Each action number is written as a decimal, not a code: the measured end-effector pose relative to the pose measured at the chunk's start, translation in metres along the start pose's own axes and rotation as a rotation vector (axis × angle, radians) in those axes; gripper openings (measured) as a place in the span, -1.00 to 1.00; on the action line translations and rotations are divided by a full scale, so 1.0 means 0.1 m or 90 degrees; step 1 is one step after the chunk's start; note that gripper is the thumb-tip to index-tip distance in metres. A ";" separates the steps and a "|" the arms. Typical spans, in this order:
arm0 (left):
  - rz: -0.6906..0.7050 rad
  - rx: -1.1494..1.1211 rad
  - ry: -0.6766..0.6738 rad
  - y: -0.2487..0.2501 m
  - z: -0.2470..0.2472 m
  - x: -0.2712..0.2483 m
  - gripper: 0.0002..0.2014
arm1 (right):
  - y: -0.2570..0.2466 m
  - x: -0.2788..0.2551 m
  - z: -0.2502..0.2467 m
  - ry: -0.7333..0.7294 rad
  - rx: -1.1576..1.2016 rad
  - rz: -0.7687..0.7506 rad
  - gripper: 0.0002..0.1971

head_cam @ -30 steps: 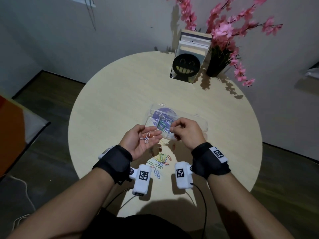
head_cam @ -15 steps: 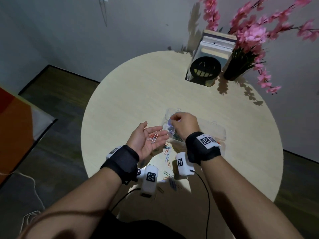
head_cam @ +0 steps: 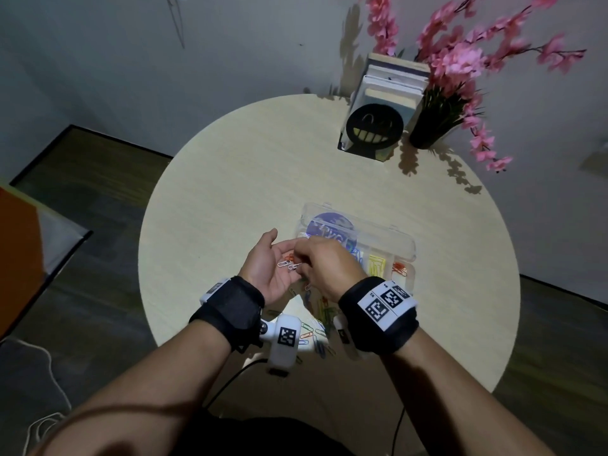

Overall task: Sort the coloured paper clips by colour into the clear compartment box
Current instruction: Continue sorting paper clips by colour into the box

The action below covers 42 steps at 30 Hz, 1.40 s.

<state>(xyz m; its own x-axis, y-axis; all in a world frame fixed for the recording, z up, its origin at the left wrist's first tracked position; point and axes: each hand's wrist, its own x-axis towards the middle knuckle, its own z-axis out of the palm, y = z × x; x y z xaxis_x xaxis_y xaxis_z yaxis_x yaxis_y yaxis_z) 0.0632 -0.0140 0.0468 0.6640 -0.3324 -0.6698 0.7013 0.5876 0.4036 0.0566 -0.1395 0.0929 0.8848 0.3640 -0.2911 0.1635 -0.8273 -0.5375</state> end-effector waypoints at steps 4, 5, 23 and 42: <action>0.003 0.023 -0.022 -0.01 -0.01 -0.01 -0.35 | -0.05 -0.05 -0.05 -0.011 0.105 0.008 -0.79; 0.004 0.029 -0.025 -0.02 -0.01 -0.01 -0.33 | -0.05 -0.03 -0.02 -0.025 0.096 0.011 -0.74; -0.009 0.001 0.035 0.00 -0.08 -0.04 -0.25 | -0.14 0.15 0.29 -0.020 -0.188 -0.103 -0.75; 0.023 0.020 0.100 0.08 -0.23 0.01 -0.36 | 0.39 0.66 0.02 0.050 0.111 0.293 -0.75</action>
<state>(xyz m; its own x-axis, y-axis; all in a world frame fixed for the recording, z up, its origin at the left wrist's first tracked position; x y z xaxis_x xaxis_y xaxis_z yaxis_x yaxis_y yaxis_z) 0.0631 0.0076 0.0350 0.6423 -0.1906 -0.7424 0.6868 0.5731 0.4471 0.1207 -0.1466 0.0509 0.8792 -0.0602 -0.4726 -0.3208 -0.8083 -0.4938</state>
